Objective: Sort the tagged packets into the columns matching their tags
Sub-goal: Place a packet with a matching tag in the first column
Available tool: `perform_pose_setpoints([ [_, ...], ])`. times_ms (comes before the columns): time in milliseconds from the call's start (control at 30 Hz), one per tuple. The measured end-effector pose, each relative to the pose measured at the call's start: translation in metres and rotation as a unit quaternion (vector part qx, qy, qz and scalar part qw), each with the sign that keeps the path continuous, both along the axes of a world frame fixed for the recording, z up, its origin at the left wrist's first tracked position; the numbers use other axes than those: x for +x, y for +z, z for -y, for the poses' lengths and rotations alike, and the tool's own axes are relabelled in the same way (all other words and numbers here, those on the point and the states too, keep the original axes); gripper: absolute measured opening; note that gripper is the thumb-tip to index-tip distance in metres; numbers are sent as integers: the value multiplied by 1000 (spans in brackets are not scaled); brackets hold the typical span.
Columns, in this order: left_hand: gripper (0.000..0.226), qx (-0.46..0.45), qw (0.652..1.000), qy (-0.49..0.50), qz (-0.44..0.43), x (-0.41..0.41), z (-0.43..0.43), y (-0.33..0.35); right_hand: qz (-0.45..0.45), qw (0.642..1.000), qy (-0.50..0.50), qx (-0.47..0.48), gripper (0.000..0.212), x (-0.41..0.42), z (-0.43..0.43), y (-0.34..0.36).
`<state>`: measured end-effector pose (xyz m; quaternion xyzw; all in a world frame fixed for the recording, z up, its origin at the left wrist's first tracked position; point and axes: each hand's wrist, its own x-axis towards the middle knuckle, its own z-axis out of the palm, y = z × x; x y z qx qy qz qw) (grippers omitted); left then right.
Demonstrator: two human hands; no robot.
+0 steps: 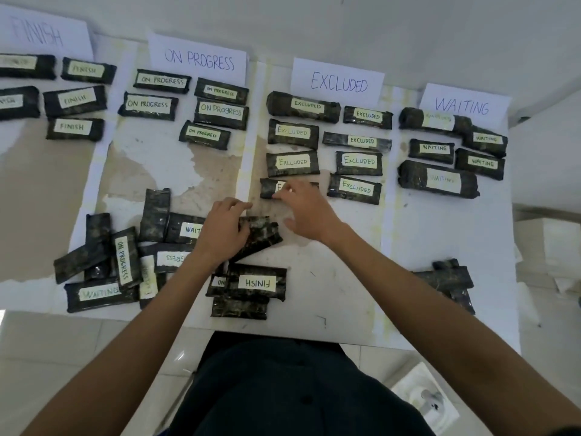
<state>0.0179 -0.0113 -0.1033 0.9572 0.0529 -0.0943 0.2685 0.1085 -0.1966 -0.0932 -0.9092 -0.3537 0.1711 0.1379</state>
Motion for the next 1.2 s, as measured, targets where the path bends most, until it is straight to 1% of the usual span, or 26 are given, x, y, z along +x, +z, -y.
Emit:
perform_pose_setpoints([
  [67, 41, 2, 1000, -6, -3, -13, 1, 3, -27, 999, 47, 10, 51, -24, -5, 2],
  [133, 40, -2, 1000, -24, -4, -27, 3, 3, -30, 996, 84, -24, 53, -45, -10, -1],
  [200, 40, -7, 999, -40, -13, -38, 2, 3, -21, 993, 91, -65, 50, -57, -12, -7],
  [267, 41, 0, 998, -53, -32, -45, 1, 2, -32, 994, 71, -72, 44, -63, -11, -11],
  [367, 44, 6, 995, -87, -45, -52, -1, 1, -64, 996, 43, -43, 41, -68, -7, -11],
  [433, 46, -3, 993, -108, -52, -55, -6, 0, -130, 991, -24, 6, 37, -70, -3, -8],
  [467, 45, -19, 993, -106, -57, -55, -8, 0, -176, 980, -81, 41, 33, -70, -1, -4],
  [533, 40, -72, 992, -74, -69, -54, -12, 3, -252, 942, -190, 113, 28, -71, 5, 5],
  [633, 34, -148, 984, -6, -99, -53, -16, 11, -362, 868, -276, 200, 24, -77, 12, 14],
  [700, 31, -176, 977, 13, -115, -51, -18, 16, -397, 833, -311, 228, 24, -81, 13, 17],
  [800, 30, -222, 966, 48, -123, -51, -20, 20, -411, 805, -346, 252, 25, -89, 10, 16],
  [833, 30, -235, 962, 60, -124, -51, -21, 22, -393, 814, -351, 245, 28, -92, 8, 16],
  [867, 31, -241, 960, 66, -124, -51, -23, 23, -350, 842, -344, 223, 34, -94, 6, 17],
  [900, 31, -241, 960, 68, -125, -50, -25, 24, -289, 882, -319, 192, 43, -95, 4, 19],
  [933, 31, -240, 960, 70, -125, -50, -27, 25, -230, 919, -276, 163, 53, -96, 2, 20],
  [967, 31, -242, 960, 73, -124, -49, -29, 25, -179, 948, -223, 139, 59, -97, -2, 21],
  [1000, 31, -244, 959, 77, -123, -49, -31, 27, -137, 969, -171, 115, 62, -97, -6, 22],
  [1033, 31, -246, 958, 81, -123, -49, -33, 28, -97, 983, -124, 92, 63, -97, -11, 22],
  [1100, 31, -263, 953, 93, -121, -47, -39, 32, -28, 996, -61, 61, 58, -94, -22, 23],
  [1200, 30, -277, 949, 106, -109, -46, -50, 40, 19, 998, -25, 60, 51, -89, -38, 28],
])
